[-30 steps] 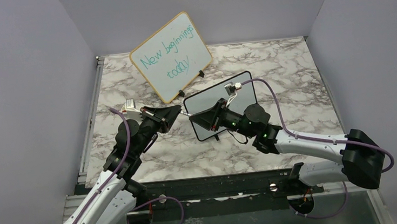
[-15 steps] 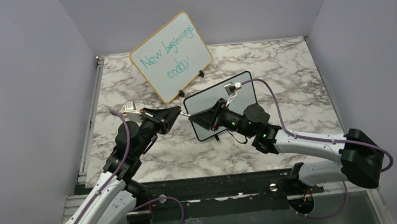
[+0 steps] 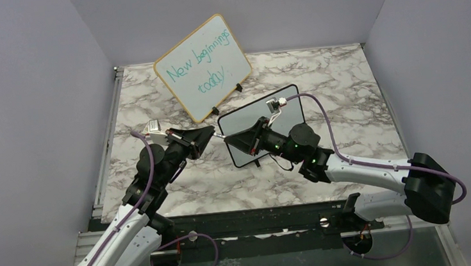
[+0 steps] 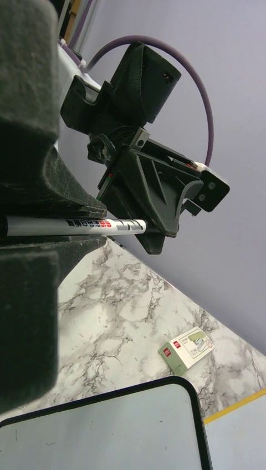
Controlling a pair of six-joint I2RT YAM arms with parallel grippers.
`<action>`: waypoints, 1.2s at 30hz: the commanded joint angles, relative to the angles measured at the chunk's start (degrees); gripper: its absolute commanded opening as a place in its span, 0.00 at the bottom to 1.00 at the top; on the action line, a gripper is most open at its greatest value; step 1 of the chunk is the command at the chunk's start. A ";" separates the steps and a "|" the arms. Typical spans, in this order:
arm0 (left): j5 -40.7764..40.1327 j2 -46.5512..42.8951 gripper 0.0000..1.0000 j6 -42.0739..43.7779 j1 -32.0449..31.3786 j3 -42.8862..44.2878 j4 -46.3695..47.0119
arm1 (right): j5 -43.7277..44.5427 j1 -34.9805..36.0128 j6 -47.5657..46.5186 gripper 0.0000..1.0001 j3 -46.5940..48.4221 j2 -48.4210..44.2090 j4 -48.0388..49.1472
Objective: Write a sentence on the whiteboard
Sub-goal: Open the whiteboard marker at the center of the board.
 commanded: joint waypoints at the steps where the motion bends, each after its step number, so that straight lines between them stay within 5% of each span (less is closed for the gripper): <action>1: -0.91 0.21 0.00 1.30 0.05 0.34 -1.05 | 1.08 -0.18 -0.10 0.02 -0.20 -0.81 1.93; 26: -17.02 -0.71 0.00 -3.99 0.05 -2.16 1.90 | 2.93 -0.18 -2.92 0.00 -10.52 -13.59 -2.31; 36: -21.09 -2.86 0.00 -0.43 0.05 -1.07 -4.43 | 6.87 -0.18 -5.91 0.01 -11.72 -18.97 -6.89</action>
